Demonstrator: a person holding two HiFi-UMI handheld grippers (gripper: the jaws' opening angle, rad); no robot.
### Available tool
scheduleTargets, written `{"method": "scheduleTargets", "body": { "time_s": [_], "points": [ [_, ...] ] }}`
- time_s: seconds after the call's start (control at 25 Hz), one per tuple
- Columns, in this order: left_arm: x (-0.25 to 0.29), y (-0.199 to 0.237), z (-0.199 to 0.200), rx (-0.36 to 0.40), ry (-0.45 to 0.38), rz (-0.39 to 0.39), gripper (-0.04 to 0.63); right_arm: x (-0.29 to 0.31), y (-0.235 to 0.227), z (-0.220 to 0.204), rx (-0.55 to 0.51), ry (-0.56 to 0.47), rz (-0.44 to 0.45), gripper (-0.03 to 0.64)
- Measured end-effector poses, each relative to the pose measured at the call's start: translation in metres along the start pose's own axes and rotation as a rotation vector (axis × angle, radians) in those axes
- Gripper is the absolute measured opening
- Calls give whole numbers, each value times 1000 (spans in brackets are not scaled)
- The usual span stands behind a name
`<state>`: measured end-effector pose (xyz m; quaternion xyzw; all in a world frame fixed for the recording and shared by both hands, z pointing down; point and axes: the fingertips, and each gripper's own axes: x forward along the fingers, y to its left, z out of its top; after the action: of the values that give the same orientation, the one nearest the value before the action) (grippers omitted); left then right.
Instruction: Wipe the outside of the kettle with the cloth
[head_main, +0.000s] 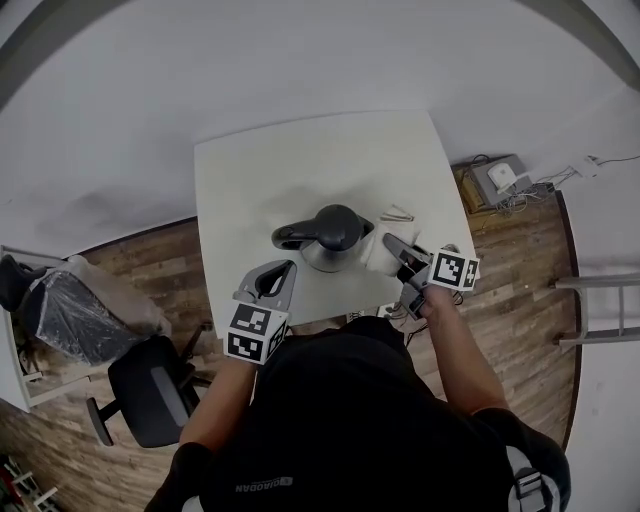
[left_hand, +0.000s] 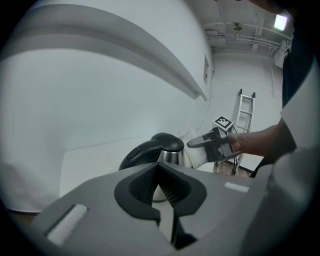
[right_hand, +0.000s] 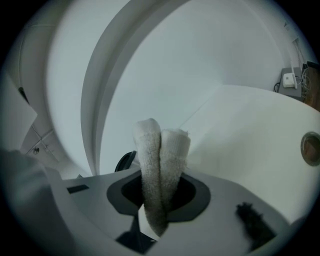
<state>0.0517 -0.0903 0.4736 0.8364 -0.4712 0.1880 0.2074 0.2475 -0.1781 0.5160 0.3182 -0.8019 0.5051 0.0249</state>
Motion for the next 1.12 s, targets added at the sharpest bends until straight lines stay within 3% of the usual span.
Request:
{"method": "scheduleTargets", "body": {
  "time_s": [0.64, 0.88, 1.12],
  "points": [
    [11, -14, -5, -173, 1, 354, 8, 63, -90, -35, -38, 437, 82, 92],
    [5, -36, -3, -188, 13, 424, 8, 66, -104, -39, -48, 489, 114, 91],
    [-2, -28, 9, -155, 12, 482, 8, 65, -106, -39, -43, 478, 142, 91]
  ]
}}
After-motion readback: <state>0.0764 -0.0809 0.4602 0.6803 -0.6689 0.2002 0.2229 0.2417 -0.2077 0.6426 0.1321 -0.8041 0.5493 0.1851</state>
